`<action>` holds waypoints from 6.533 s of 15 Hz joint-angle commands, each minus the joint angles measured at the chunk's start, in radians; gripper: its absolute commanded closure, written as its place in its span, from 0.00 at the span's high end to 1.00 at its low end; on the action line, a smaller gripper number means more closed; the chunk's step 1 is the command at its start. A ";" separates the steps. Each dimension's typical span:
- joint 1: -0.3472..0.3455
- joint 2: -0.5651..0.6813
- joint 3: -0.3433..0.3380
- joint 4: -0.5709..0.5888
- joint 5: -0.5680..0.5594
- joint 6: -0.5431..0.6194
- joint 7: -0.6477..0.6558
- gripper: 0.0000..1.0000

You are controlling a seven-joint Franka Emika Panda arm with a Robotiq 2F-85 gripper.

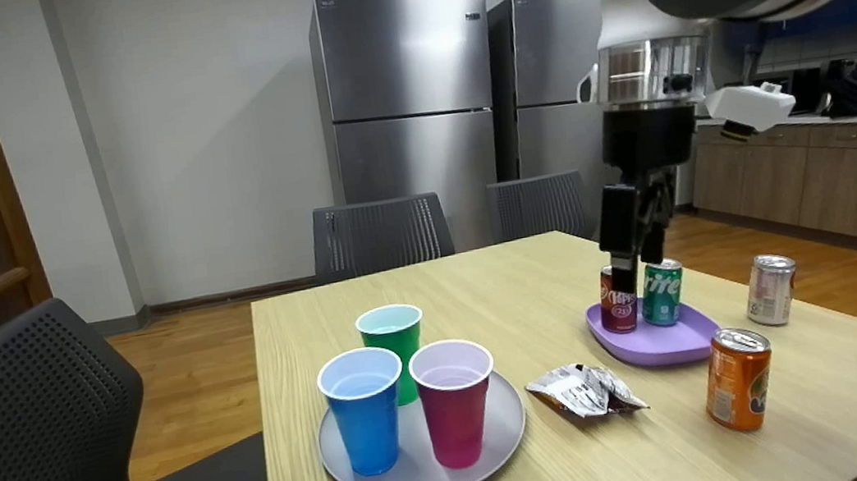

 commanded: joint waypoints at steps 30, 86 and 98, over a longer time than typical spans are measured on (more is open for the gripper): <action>-0.226 0.253 -0.133 -0.053 -0.063 0.185 0.067 1.00; -0.233 0.353 -0.096 0.227 0.099 0.127 0.058 0.38; -0.282 0.559 -0.080 0.449 0.113 0.040 0.065 0.38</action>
